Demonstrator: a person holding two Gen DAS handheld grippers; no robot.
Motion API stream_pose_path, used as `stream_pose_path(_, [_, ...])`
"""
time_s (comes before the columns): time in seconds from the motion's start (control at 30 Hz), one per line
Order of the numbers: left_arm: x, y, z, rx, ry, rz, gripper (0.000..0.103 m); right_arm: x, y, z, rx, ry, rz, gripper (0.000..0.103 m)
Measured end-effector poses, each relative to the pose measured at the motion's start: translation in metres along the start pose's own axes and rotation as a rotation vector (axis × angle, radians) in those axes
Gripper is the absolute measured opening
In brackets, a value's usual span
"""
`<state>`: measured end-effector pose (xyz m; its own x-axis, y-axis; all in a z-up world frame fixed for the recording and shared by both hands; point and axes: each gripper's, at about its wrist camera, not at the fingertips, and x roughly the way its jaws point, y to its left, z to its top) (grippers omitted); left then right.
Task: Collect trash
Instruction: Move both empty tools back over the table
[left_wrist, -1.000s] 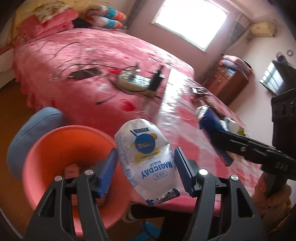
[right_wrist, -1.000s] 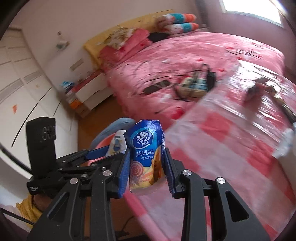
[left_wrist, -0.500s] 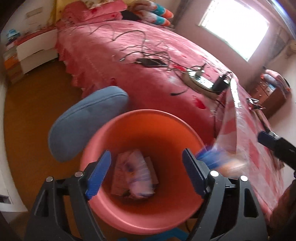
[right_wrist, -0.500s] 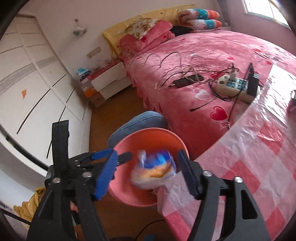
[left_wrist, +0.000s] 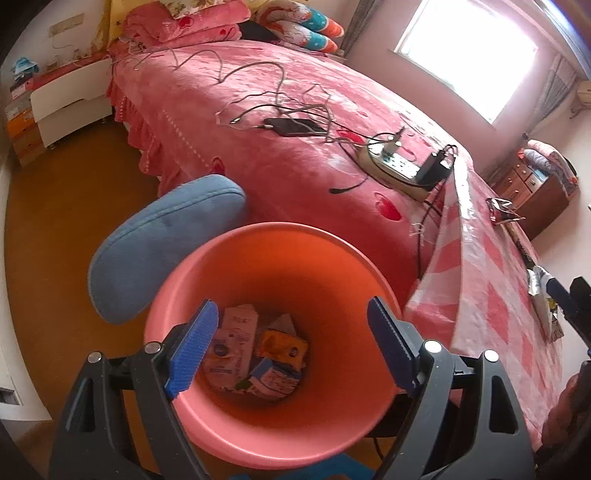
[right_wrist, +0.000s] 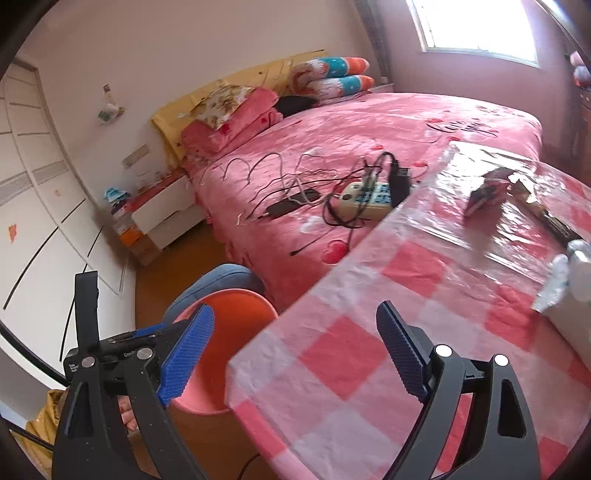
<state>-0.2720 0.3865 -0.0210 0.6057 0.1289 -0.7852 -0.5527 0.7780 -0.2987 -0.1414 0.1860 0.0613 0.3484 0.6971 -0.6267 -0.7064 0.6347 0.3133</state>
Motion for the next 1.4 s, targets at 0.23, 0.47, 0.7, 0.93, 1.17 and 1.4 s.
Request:
stream_pose_path(0.23, [-0.004,-0.025,-0.002,0.043,-0.001,-0.033,0.084,-0.013,-0.024,-0.012,0.055,-0.012,-0.020,0.089])
stream_pose_path(0.47, [-0.006,-0.051,-0.005,0.081,0.007,-0.064,0.084,-0.023,-0.039,-0.019,0.087,-0.027,-0.020,0.089])
stream_pose_path(0.7, [-0.010,-0.078,-0.007,0.122,0.008,-0.081,0.084,-0.036,-0.051,-0.023,0.093,-0.055,-0.028,0.089])
stream_pose_path(0.93, [-0.013,-0.105,-0.010,0.173,0.016,-0.091,0.084,-0.053,-0.072,-0.027,0.128,-0.088,-0.030,0.089])
stream_pose_path(1.17, [-0.010,-0.137,-0.011,0.230,0.027,-0.104,0.084,-0.072,-0.094,-0.030,0.169,-0.126,-0.037,0.089])
stream_pose_path(1.4, [-0.008,-0.173,-0.016,0.300,0.037,-0.119,0.084,-0.090,-0.117,-0.034,0.208,-0.166,-0.054,0.089])
